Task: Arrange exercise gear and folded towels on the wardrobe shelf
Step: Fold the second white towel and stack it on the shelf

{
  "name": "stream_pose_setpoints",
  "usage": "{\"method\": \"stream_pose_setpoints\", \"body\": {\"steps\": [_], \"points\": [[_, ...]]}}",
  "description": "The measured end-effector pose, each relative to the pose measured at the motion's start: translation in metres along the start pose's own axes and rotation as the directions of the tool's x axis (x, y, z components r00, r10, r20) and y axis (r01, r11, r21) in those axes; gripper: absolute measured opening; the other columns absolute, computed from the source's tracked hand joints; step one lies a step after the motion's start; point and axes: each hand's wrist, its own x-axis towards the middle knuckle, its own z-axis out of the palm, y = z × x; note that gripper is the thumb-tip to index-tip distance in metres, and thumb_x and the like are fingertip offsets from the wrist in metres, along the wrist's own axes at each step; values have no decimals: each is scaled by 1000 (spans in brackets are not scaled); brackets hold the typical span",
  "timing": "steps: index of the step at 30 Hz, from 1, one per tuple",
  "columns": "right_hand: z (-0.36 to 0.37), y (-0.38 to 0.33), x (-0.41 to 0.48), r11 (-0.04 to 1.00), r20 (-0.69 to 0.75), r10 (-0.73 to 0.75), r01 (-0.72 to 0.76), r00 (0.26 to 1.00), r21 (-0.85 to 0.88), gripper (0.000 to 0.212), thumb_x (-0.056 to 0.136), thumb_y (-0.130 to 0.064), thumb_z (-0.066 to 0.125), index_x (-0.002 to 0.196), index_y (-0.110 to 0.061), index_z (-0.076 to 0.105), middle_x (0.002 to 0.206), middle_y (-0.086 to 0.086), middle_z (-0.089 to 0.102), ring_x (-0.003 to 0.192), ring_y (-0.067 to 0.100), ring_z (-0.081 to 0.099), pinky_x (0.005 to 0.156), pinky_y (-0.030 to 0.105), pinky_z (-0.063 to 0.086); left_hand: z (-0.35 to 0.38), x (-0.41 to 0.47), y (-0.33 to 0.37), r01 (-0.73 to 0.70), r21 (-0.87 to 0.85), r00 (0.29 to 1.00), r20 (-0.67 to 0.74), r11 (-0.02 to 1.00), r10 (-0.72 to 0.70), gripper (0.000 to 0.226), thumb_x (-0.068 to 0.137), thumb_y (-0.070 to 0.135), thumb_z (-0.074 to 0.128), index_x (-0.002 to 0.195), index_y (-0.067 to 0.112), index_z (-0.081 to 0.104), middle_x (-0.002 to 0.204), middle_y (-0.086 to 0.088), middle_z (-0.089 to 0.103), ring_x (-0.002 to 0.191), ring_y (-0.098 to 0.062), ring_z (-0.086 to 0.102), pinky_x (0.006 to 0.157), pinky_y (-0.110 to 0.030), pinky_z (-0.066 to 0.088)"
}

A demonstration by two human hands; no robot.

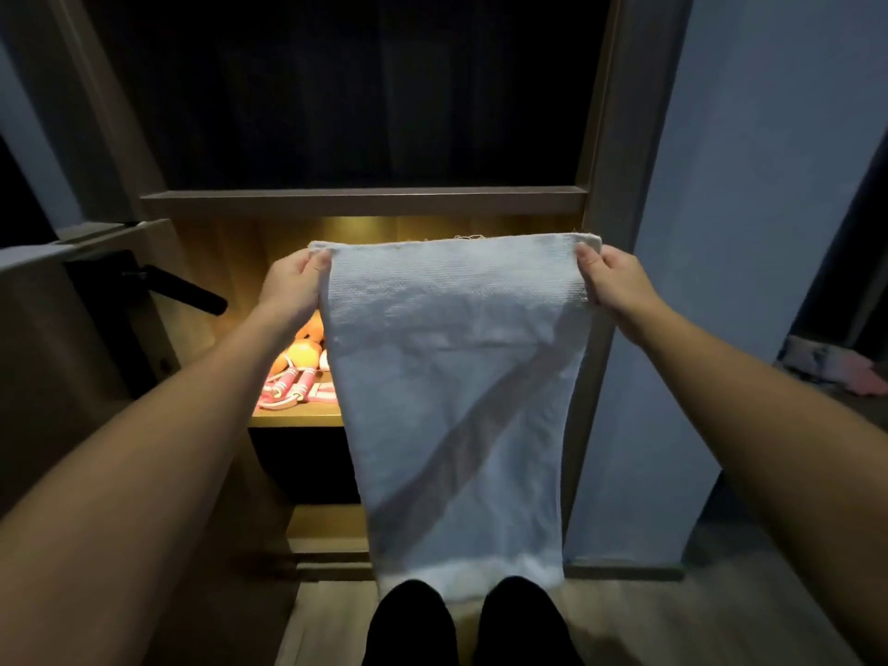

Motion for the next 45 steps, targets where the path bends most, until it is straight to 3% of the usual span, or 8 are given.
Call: {"method": "stream_pose_setpoints", "body": {"steps": [8,11,19,25,29,33,40,45], "points": [[6,-5,-129,961,-348,-173,236,921,147,24,102,-35,44,96,-16,57,82,-12,57,73,-5,53,58,3,38,-9,-110,2,-165,-53,937,-319,985,140,37,103,38,38,95,8,57,80,-1,55,74,-13,50,64,-32,39],[-1,-17,-178,944,-465,-222,308,857,118,26,102,-37,42,91,-17,54,76,-14,53,66,-15,50,56,3,37,-19,-156,17,-252,-23,875,-433,967,218,33,104,36,35,97,11,55,79,1,53,72,-13,49,64,-31,39],[-54,-69,-278,900,-515,-324,427,794,93,36,99,-41,51,65,-27,48,52,-19,47,48,-4,40,45,6,29,-71,-256,61,-349,93,760,-554,933,339,32,101,44,36,88,21,54,67,13,46,60,7,47,54,-18,35],[-87,-89,-334,883,-458,-367,458,810,101,43,95,-46,54,62,-19,52,50,-14,46,48,0,38,45,10,30,-120,-300,62,-250,107,829,-490,962,270,52,90,69,33,94,24,57,85,-1,63,84,-27,62,76,-58,51],[-72,-70,-336,943,-355,-276,324,893,83,40,97,-45,51,69,-17,57,58,-9,48,49,0,40,53,23,36,-106,-312,50,-217,129,866,-432,967,252,42,98,47,39,91,11,60,82,-11,60,83,-33,57,75,-53,47],[-45,-31,-318,978,-314,-150,187,938,90,40,99,-41,49,63,-21,47,58,-7,42,46,-2,39,50,21,32,-73,-293,15,-115,164,897,-406,980,173,39,102,32,42,88,0,59,84,-19,58,81,-33,53,70,-43,41],[12,56,-249,995,-255,96,-91,962,31,34,99,-41,46,74,-19,54,72,-3,55,67,14,50,57,31,35,2,-230,-71,87,176,925,-379,981,-14,36,101,45,38,86,19,59,76,0,58,74,-20,57,62,-35,43],[68,139,-221,944,-179,300,-319,937,-89,34,101,-40,43,81,-15,54,81,4,58,78,23,53,56,30,33,54,-201,-148,296,383,939,-287,875,-192,38,103,44,31,89,16,53,73,-1,54,68,-21,55,56,-32,36]]}}
